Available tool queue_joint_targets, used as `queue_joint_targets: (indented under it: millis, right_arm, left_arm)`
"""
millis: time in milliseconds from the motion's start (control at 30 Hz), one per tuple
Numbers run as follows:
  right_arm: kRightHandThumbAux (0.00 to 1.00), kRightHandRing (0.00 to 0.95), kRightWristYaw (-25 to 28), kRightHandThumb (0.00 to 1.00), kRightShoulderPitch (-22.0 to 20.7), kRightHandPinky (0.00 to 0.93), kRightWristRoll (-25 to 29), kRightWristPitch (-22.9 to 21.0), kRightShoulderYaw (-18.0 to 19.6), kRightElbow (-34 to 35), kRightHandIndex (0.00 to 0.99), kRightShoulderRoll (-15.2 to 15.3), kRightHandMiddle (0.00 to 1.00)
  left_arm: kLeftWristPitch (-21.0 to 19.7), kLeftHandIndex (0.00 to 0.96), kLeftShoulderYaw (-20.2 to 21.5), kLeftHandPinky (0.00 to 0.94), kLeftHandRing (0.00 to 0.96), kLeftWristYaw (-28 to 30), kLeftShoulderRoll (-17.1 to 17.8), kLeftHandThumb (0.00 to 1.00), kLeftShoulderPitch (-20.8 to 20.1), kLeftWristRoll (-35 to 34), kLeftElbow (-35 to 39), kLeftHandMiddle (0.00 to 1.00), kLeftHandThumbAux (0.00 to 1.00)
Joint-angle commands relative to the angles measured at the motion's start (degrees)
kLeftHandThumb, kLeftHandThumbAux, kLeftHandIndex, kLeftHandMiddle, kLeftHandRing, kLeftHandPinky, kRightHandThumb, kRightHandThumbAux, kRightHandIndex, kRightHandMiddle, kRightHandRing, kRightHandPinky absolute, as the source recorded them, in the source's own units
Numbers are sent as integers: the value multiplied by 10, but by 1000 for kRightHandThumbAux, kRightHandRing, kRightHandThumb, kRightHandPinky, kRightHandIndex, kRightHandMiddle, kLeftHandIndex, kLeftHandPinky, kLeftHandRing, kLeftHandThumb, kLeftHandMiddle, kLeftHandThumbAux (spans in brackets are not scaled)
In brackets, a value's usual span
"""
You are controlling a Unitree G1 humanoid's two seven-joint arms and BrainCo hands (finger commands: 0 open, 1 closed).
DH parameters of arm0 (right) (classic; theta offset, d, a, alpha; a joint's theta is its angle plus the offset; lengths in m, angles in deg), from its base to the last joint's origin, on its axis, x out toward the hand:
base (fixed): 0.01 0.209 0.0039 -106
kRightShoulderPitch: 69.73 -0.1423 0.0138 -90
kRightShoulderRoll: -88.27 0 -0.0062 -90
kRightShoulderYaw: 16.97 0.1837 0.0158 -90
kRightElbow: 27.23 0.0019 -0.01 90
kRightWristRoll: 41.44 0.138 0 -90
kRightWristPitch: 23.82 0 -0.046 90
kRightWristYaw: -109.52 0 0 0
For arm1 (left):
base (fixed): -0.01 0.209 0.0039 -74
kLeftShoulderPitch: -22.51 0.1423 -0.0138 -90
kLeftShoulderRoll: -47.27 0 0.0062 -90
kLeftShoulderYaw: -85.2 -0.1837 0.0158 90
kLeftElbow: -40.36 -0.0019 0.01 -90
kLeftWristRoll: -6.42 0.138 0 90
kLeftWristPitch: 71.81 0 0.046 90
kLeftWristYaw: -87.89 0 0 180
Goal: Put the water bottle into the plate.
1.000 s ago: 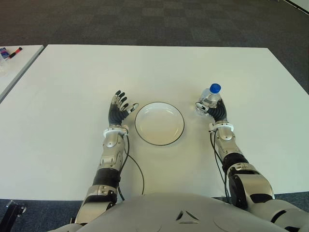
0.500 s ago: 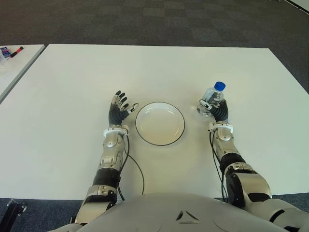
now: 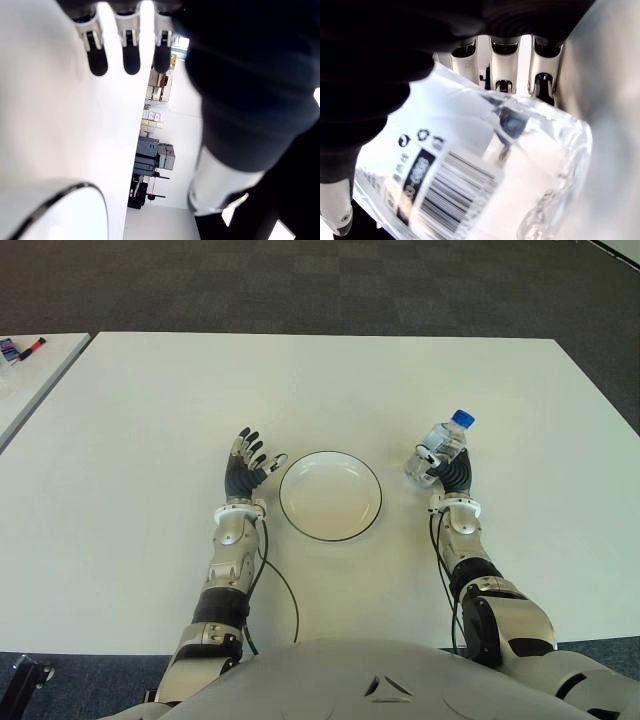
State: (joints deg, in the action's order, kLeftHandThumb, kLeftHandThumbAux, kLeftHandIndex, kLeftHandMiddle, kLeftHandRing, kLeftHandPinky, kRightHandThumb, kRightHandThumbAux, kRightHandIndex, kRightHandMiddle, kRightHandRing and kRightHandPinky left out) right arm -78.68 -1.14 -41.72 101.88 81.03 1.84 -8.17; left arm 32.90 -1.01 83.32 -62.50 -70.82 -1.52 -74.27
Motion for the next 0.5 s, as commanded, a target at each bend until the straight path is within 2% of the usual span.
queue_joint_targets:
  millis: [33,167,500]
  right_arm:
    - [656,515,2,956,5,730,2,-11,3,-19,396,-11,505]
    - [656,521,2,956,5,783,5,-6,4,-22,392,-13,510]
    - [656,520,4,955,21,831,1,9,-2,-6,391,-23,514]
  left_arm:
    - [-8,104,3,177,132,-4,-17,0,0,0,3,129,932]
    - [-8,107,3,181,135,-3,-17,0,-1,0,3,133,935]
    - [-4,106,2,179,136,-2,-17,0,0,2,1,133,931]
